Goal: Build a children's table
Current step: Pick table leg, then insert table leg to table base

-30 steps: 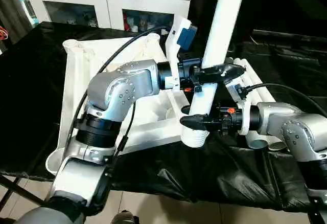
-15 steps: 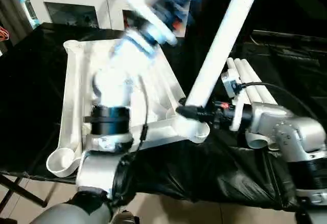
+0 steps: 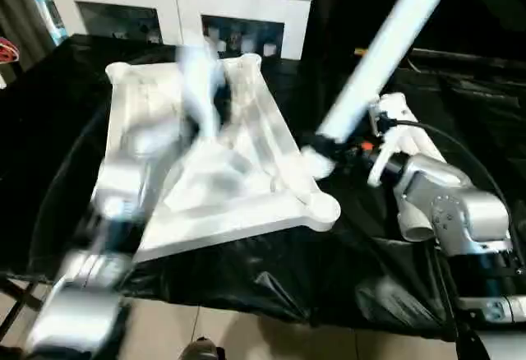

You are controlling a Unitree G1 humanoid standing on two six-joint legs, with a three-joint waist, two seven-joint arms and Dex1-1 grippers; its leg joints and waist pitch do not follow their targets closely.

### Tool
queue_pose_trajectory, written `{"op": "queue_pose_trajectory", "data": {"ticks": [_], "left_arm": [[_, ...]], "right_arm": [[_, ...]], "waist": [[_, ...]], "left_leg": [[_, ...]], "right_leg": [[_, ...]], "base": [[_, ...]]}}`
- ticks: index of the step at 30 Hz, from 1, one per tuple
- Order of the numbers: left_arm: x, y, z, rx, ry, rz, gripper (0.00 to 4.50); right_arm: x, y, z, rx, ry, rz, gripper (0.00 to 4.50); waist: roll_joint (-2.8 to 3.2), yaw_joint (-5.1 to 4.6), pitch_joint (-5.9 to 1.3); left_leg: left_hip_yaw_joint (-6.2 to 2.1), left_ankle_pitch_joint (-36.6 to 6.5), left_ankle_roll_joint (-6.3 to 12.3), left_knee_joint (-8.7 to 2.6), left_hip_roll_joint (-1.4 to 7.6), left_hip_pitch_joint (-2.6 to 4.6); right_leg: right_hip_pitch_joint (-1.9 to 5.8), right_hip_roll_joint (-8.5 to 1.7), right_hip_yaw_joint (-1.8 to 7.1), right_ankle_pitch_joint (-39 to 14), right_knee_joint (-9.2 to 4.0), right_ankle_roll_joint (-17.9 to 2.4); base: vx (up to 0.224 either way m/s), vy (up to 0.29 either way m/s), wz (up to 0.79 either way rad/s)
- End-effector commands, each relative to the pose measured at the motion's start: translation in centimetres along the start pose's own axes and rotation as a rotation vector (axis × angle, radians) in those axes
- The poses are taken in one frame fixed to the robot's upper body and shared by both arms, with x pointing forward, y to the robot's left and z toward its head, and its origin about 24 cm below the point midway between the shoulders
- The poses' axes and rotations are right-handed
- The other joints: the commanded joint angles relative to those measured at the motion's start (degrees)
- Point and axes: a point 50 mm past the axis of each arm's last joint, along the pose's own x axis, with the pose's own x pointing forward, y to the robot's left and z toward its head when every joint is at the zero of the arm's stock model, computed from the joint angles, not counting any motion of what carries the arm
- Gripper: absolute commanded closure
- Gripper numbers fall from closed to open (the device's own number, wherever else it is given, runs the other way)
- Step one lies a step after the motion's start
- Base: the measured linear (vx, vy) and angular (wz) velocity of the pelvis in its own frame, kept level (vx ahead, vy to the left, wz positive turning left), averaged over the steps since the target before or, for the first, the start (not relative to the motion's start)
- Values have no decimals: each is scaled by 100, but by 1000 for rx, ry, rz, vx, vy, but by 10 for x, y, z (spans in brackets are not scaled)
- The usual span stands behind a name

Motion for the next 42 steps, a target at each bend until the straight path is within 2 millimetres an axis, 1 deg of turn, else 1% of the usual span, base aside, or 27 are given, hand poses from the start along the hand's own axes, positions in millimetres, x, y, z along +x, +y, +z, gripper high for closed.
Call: {"op": "queue_pose_trajectory", "data": {"ticks": [1, 3, 4, 5, 7, 8, 9, 10, 11, 12, 14, 16, 17, 18, 22, 23, 24, 25, 27, 28, 29, 30, 35, 36, 38, 39, 42], "left_arm": [[7, -11, -4, 34, 36, -85, 134], [11, -18, -15, 26, 93, -129, 134], [13, -23, -19, 40, 111, -152, 134], [15, -27, -23, 39, 134, -173, 134], [20, -34, -25, 50, 162, -213, 134], [26, -36, -24, 66, 170, -213, 134], [27, -36, -24, 69, 170, -212, 134], [30, -37, -23, 88, 178, -205, 134], [30, -38, -22, 89, 187, -210, 134], [30, -39, -21, 82, 187, -214, 134], [28, -39, -26, 59, 210, -220, 169], [24, -41, -32, 47, 244, -222, 169], [22, -43, -33, 31, 246, -235, 182], [22, -45, -32, 17, 243, -245, 182], [12, -46, -36, 15, 293, -273, 214], [10, -45, -39, -3, 314, -269, 221], [11, -45, -40, -9, 324, -256, 236], [12, -45, -42, -3, 338, -246, 249], [12, -45, -44, 2, 352, -238, 261], [13, -45, -46, 14, 372, -227, 266], [13, -44, -50, 33, 397, -209, 273], [13, -43, -52, 38, 405, -197, 284], [12, -41, -55, 15, 421, -173, 322], [12, -42, -56, 4, 431, -174, 341], [11, -42, -57, -1, 432, -176, 356], [10, -42, -57, 0, 435, -179, 366], [6, -43, -58, -6, 448, -204, 391]], "right_arm": [[-1, -4, 4, -36, -6, -34, 259], [-2, -6, 1, -34, 9, -49, 259], [-4, -7, 0, -37, 16, -52, 259], [-6, -7, 0, -38, 26, -52, 259], [-11, -7, 0, -56, 40, -41, 259], [-14, -11, 1, -68, 44, -54, 259], [-14, -11, 1, -69, 44, -56, 259], [-16, -13, 1, -68, 45, -66, 259], [-16, -10, 3, -59, 39, -44, 259], [-16, -9, 3, -58, 36, -34, 259], [-13, -6, -1, -58, 41, -25, 259], [-11, -4, -5, -51, 52, -27, 259], [-11, -2, -5, -46, 53, -18, 259], [-11, 0, -5, -43, 52, -9, 259], [-6, 6, -2, -57, 54, 22, 259], [-4, 5, -2, -58, 56, 23, 259], [-4, 5, -2, -65, 62, 21, 259], [-4, 5, -3, -74, 68, 24, 259], [-5, 5, -3, -77, 71, 29, 259], [-5, 6, -4, -77, 71, 30, 259], [-5, 6, -6, -78, 77, 32, 259], [-5, 7, -7, -81, 81, 33, 259], [-4, 11, -7, -72, 84, 56, 259], [-5, 13, -8, -72, 90, 73, 259], [-5, 14, -8, -72, 94, 79, 259], [-5, 14, -9, -73, 97, 84, 259], [-6, 15, -9, -75, 110, 104, 259]], "waist": [[2, -35, -456], [1, -40, -455], [87, -42, -459], [93, -58, -455], [177, -59, -460], [64, -79, -464], [8, -84, -455], [34, -75, -449], [167, -66, -459], [117, -83, -456], [96, -78, -457], [138, -104, -455], [107, -147, -458], [97, -153, -455], [119, -191, -453], [188, -203, -447], [189, -207, -442], [136, -208, -437], [167, -194, -438], [121, -179, -446], [99, -188, -440], [119, -183, -445], [102, -185, -452], [85, -192, -447], [97, -187, -439], [83, -188, -432], [85, -191, -424]], "left_leg": [[-55, -1094, -344, -455, 274, 189], [-55, -1082, -322, -455, 266, 177], [-65, -1104, -343, -452, 264, 178], [-66, -1168, -360, -454, 261, 174], [-72, -1273, -380, -444, 256, 194], [-67, -1195, -324, -441, 251, 163], [-52, -1160, -270, -441, 253, 157], [-57, -1147, -258, -433, 252, 151], [-70, -1203, -271, -431, 261, 168], [-67, -1253, -269, -432, 259, 172], [-73, -1213, -221, -433, 250, 148], [-76, -1240, -207, -433, 251, 154], [-70, -1245, -187, -436, 254, 156], [-71, -1232, -174, -438, 259, 155], [-72, -1192, -138, -443, 265, 153], [-72, -1326, -178, -446, 262, 169], [-72, -1413, -208, -446, 253, 175], [-68, -1428, -211, -451, 251, 165], [-71, -1427, -215, -451, 259, 176], [-76, -1354, -184, -451, 265, 168], [-70, -1332, -169, -453, 263, 155], [-73, -1286, -160, -448, 261, 156], [-66, -1157, -117, -436, 256, 145], [-62, -1165, -105, -439, 258, 147], [-65, -1225, -102, -445, 263, 151], [-63, -1300, -110, -451, 265, 159], [-70, -1360, -134, -459, 263, 156]], "right_leg": [[177, -316, 190, -588, -347, -1167], [191, -308, 195, -493, -340, -1152], [189, -311, 197, -486, -332, -1149], [195, -306, 198, -474, -344, -1137], [197, -293, 203, -441, -352, -1129], [238, -291, 198, -355, -342, -1173], [233, -290, 203, -392, -371, -1174], [232, -305, 204, -463, -359, -1180], [216, -314, 207, -563, -374, -1184], [224, -296, 204, -557, -380, -1196], [239, -305, 197, -572, -363, -1238], [219, -299, 194, -656, -373, -1261], [217, -289, 193, -656, -374, -1285], [219, -290, 193, -650, -373, -1296], [207, -285, 190, -681, -369, -1336], [185, -279, 195, -788, -380, -1319], [182, -274, 196, -855, -388, -1316], [196, -279, 199, -901, -405, -1299], [184, -286, 202, -929, -404, -1294], [197, -290, 199, -885, -393, -1280], [198, -285, 200, -886, -399, -1263], [197, -288, 201, -878, -393, -1231], [203, -295, 201, -776, -386, -1258], [197, -292, 200, -805, -393, -1259], [189, -296, 203, -915, -399, -1245], [180, -301, 205, -1061, -418, -1210], [176, -302, 207, -1215, -428, -1162]], "base": [[0, 0, 0], [0, 0, 0], [0, 0, 0], [0, 0, 0], [0, 0, 0], [0, 0, 0], [0, 0, 0], [0, 0, 0], [0, 0, 0], [0, 0, 0], [0, 0, 0], [0, 0, 0], [0, 0, 0], [0, 0, 0], [0, 0, 0], [0, 0, 0], [0, 0, 0], [0, 0, 0], [0, 0, 0], [0, 0, 0], [0, 0, 0], [0, 0, 0], [0, 0, 0], [0, 0, 0], [0, 0, 0], [0, 0, 0], [0, 0, 0]]}}
